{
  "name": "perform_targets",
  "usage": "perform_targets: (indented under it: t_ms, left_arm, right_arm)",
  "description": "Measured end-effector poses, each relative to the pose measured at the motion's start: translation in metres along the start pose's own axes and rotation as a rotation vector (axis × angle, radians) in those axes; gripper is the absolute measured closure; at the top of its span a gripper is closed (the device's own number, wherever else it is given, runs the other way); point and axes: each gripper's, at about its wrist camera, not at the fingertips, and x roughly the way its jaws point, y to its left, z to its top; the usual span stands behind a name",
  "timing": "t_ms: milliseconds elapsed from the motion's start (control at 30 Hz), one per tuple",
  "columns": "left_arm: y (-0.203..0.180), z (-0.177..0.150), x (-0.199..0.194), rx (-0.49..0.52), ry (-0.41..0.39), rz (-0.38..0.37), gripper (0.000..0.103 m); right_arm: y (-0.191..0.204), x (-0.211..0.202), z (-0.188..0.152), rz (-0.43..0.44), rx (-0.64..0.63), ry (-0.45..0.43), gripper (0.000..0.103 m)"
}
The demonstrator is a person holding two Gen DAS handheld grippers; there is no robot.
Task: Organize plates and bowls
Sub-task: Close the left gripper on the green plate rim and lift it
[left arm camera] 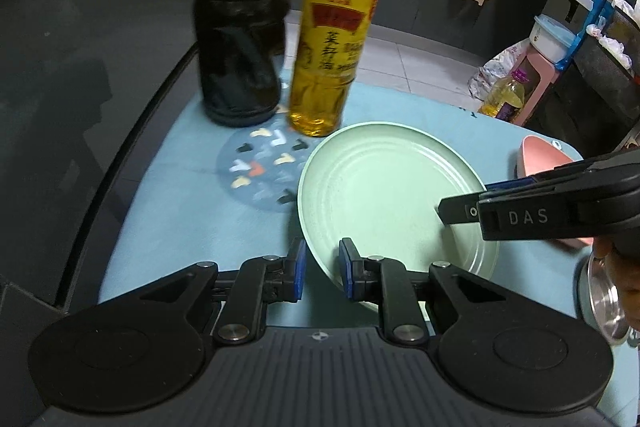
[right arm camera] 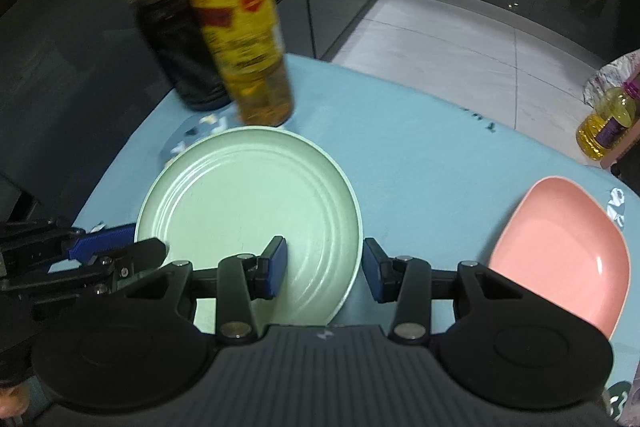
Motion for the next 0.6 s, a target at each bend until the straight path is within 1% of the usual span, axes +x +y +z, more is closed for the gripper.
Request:
perform_targets:
  t_ms: [333, 467, 600]
  left_arm:
    - [0.027, -0.018, -0.015, -0.026, -0.007, 0.007, 0.087]
    - [0.032, -0.022, -0.014, -0.038, 0.009, 0.001, 0.087]
    - [0.033, -0.025, -0.013, -0.030, 0.006, 0.010, 0.086]
  right_arm:
    - [0.030, -0.002, -0.014, 0.029, -0.028, 0.019, 0.069]
    - [0.040, 0.004, -0.020, 0.017, -0.033, 0.030, 0.069]
    - [0.047, 0.007, -0.022, 0.004, -0.048, 0.036, 0.069]
